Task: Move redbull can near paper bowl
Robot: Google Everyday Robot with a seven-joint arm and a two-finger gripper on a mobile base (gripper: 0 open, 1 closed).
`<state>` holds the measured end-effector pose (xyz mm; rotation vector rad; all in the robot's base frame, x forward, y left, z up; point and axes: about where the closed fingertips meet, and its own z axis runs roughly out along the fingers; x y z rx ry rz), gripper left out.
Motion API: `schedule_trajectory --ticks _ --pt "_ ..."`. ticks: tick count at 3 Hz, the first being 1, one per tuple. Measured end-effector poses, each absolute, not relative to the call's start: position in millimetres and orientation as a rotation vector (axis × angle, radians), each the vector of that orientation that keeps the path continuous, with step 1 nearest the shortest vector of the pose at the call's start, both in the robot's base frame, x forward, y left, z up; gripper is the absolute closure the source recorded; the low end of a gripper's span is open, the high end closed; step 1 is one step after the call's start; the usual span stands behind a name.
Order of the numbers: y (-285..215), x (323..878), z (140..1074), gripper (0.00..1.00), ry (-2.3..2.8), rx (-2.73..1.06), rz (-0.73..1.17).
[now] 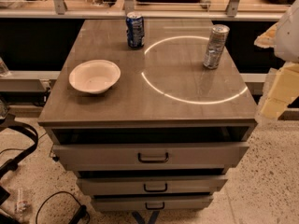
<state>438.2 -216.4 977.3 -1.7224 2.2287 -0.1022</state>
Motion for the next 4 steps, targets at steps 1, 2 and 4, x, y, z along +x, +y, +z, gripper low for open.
schedule_trajectory --ticks 1,2,4 --pt "-216.3 438.2 977.3 0.0 2.229 -1.722 -0.102" --pt "-222.2 451.3 982.4 0.0 2.182 -1.627 -0.106" --pt "-275.0 478.2 968.4 0.0 1.953 -1.312 -0.015"
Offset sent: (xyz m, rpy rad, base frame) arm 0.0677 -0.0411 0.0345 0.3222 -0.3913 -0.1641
